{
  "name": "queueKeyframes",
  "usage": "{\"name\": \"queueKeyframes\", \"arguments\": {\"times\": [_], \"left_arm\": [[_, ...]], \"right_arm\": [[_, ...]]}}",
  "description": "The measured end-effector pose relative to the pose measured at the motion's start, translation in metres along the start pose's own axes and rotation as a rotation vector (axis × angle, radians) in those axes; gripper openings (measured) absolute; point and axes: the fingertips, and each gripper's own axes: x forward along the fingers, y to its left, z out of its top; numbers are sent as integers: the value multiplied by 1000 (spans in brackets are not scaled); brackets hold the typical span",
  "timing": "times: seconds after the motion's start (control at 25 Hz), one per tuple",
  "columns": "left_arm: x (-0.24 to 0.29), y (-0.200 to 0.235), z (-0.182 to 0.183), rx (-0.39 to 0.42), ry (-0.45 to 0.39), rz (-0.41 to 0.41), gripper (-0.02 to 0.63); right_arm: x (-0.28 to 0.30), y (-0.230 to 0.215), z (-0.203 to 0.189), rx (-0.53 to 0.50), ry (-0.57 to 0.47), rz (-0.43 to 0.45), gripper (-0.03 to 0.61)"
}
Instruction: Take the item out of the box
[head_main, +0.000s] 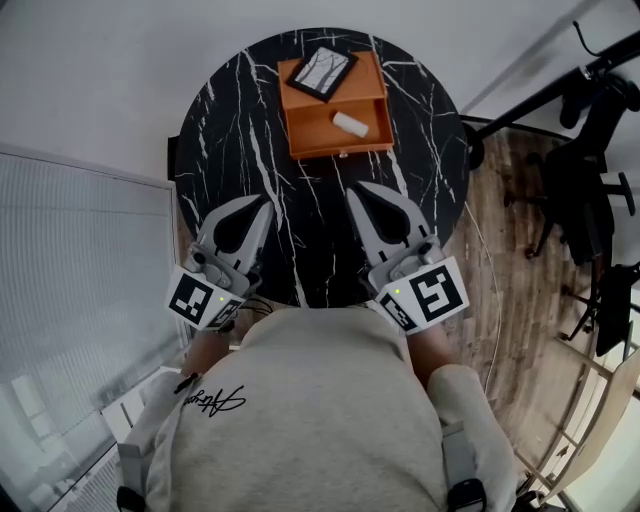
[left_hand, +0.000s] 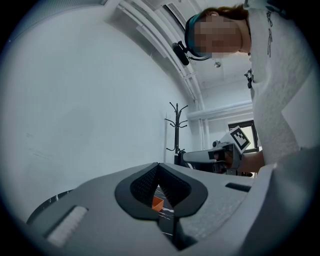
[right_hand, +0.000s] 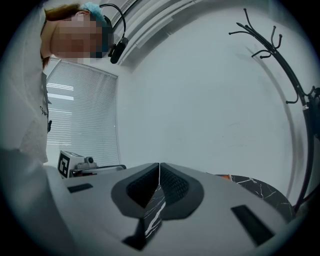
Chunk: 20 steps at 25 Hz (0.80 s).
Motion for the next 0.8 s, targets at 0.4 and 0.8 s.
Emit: {"name": "queueKeyframes", "arguments": {"times": [0.4,0.8], "left_arm": [[16,7,-2,-7,7,-59,3],[21,6,3,2,3,-6,2]], "right_arm": [[5,-5,0,5,-1,-34,11],[9,-15,9,-18,3,24,11]]}}
